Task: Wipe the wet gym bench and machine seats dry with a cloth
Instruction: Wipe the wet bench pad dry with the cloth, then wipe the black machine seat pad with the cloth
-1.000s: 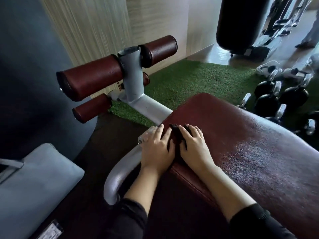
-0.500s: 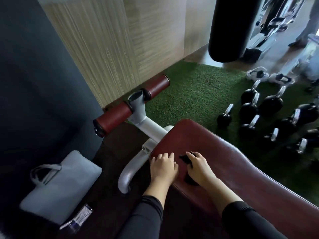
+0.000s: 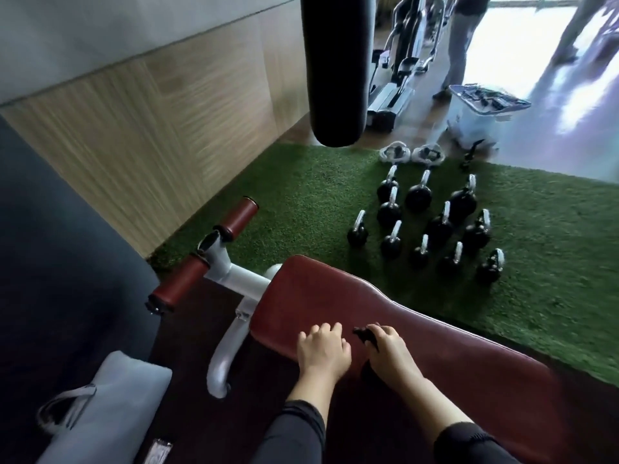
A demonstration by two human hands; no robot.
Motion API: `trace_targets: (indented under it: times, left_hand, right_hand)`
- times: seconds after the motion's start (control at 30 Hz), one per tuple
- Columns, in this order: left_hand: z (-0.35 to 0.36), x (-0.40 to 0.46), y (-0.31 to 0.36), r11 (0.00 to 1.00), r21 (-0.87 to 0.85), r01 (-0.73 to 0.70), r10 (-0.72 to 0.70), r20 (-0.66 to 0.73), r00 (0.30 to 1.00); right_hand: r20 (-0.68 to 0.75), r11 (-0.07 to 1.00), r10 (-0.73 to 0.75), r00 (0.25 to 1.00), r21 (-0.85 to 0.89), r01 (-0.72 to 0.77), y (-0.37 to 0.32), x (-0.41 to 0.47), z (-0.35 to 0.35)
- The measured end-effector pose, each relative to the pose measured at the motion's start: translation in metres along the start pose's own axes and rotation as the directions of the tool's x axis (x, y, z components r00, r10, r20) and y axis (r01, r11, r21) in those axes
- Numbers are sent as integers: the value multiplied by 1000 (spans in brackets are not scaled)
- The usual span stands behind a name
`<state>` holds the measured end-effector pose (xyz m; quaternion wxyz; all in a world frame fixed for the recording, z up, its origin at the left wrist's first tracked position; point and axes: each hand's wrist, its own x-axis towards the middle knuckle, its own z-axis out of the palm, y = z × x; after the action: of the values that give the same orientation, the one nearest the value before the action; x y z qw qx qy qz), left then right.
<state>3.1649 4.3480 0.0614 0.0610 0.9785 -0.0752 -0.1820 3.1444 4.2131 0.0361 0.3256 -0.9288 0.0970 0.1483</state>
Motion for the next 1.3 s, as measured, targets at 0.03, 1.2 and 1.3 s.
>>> trace_targets:
  times: [0.03, 1.2, 1.3]
  left_hand:
    - [-1, -3, 8, 1000, 15, -26, 25, 9, 1000]
    - [141, -255, 338, 25, 132, -991, 835, 542, 94]
    - [158, -295, 389, -61, 134, -989, 834, 552, 23]
  right_hand:
    - [-23, 1000, 30, 999, 9, -30, 5, -7, -3]
    - [-350, 295, 934, 77, 628, -720, 231, -392, 2]
    - [-339, 232, 941, -11, 667, -708, 271, -434, -18]
